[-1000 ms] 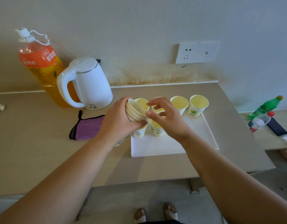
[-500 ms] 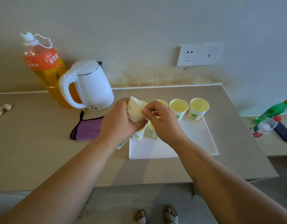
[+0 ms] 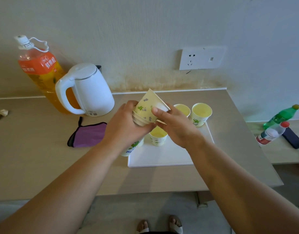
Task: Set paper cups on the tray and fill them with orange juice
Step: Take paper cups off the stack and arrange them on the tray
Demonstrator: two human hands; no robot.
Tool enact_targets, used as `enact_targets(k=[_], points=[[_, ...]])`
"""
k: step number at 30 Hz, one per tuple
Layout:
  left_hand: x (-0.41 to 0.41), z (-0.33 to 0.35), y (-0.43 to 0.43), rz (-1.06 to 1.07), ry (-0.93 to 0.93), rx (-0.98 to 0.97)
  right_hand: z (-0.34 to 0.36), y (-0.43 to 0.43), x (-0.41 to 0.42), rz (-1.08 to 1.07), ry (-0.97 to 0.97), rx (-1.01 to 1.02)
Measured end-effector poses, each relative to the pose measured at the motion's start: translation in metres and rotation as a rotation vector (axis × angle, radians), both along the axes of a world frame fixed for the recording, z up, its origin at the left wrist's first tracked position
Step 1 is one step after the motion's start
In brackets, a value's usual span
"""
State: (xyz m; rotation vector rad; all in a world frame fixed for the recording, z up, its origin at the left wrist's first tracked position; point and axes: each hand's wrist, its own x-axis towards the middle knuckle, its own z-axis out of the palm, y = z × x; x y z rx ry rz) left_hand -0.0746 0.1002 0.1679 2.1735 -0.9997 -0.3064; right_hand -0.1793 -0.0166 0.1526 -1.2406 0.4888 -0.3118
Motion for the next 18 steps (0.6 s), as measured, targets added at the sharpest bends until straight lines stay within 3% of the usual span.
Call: enact_targets(k=[4,6,11,18], points=[[-0.001,-0.001,-0.002,0.000,0.030,0.012,-0.001,-0.016,-0.008,-0.230,-0.196,0.147],[0.003,0.000,-0.001,0.046,0.071,-0.015,-0.003,-0.031,-0.019,-0.373,-0.233,0.109],[0.009,-0.002,0.005,0.076,0.098,0.005,-0.037,-0.058,-0.060,-0.535,0.068,-0.442],[0.000,-0.007,0.001,0.065,0.109,0.026,-0.096,-0.059,-0.068,-0.348,0.291,-0.608]])
